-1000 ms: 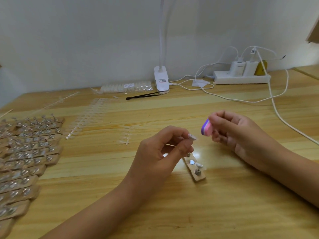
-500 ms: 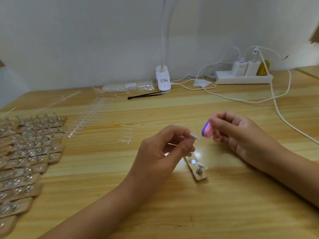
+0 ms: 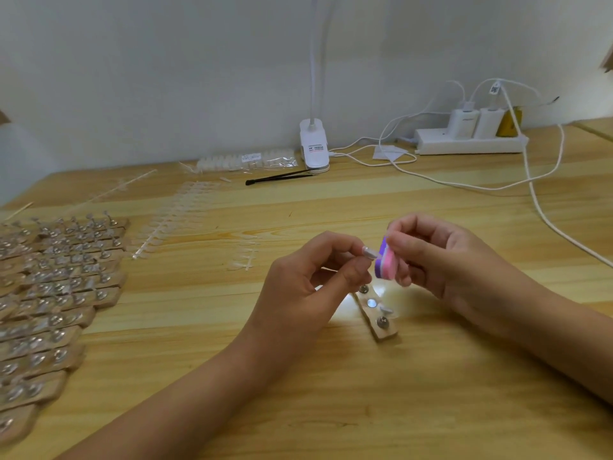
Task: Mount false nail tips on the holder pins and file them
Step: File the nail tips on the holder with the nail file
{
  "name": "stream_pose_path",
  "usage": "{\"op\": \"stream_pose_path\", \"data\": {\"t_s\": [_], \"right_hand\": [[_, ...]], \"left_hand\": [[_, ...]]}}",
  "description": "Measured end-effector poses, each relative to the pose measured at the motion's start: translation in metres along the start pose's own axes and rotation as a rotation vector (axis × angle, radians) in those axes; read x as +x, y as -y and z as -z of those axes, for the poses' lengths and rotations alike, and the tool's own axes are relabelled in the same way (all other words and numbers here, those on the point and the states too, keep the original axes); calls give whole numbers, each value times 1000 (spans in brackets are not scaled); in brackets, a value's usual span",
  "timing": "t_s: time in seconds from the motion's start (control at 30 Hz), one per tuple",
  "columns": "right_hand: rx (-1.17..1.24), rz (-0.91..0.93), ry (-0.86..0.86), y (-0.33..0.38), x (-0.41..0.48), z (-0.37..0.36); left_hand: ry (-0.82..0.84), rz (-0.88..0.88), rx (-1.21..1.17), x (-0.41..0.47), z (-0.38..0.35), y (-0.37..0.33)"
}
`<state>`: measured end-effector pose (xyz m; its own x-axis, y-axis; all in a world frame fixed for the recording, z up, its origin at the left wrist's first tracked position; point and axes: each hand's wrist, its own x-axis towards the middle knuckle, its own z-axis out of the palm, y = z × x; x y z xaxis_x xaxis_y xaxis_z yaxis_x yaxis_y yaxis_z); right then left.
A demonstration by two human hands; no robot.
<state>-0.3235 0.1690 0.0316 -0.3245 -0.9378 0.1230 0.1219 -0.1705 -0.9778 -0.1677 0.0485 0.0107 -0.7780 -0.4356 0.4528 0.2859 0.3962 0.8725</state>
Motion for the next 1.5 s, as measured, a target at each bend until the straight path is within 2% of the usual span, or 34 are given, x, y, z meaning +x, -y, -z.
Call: {"op": "stream_pose_path", "data": {"t_s": [0.07,0.2,0.33,0.43,0.47,0.6,0.63,0.7,0.73,0.77,0.87,0.9,1.0,1.03,1.1,1.17,1.27,1.3,1.4,1.43,1.5], "right_hand": [[1,1,-62,0,1,4],[17,51,68,1,-1,0],[6,36,-87,3,3,11],[31,34,117,5,-1,8],[-2,34,124,4,-1,5],[-55,25,-152,4,3,13],[-38,35,-133,4,3,14],[9,53,36,4,0,8],[-6,52,64,3,-1,5],[-41,40,33,2,0,4],[-48,26,-206,4,4,13],[-23,34,-194,5,3,16],[-10,28,71,4,-3,7],[-53,22,64,2,-2,5],[-92,21,-122,1,3,8],[-32,42,-198,4,4,14],[-11,69,43,3,-1,8],[-53,71,46,1,-1,5],[-54,48,-218,1,5,11],[-23,49,-239,2,4,14],[-22,53,-62,3,0,11]], "left_hand": [[0,2,-3,0,0,0],[6,-11,3,1,-1,0],[1,-5,-1,1,-1,1],[12,-5,10,1,0,1],[20,-4,17,1,0,0],[25,3,34,-1,-1,0],[23,2,35,0,-1,0],[20,-8,38,0,-1,0],[22,-10,36,0,-1,-1],[24,-9,33,0,-1,-1],[27,-2,42,-1,-1,0],[28,-3,47,0,-1,0],[25,-6,53,0,0,-1],[29,-5,54,0,0,-1],[39,0,50,0,0,-2],[38,4,49,-1,0,-2],[30,5,54,0,-1,-3],[31,7,54,0,-1,-3],[39,15,48,-1,-1,-3],[38,16,49,-1,-1,-2],[33,16,52,0,-1,-2]]}}
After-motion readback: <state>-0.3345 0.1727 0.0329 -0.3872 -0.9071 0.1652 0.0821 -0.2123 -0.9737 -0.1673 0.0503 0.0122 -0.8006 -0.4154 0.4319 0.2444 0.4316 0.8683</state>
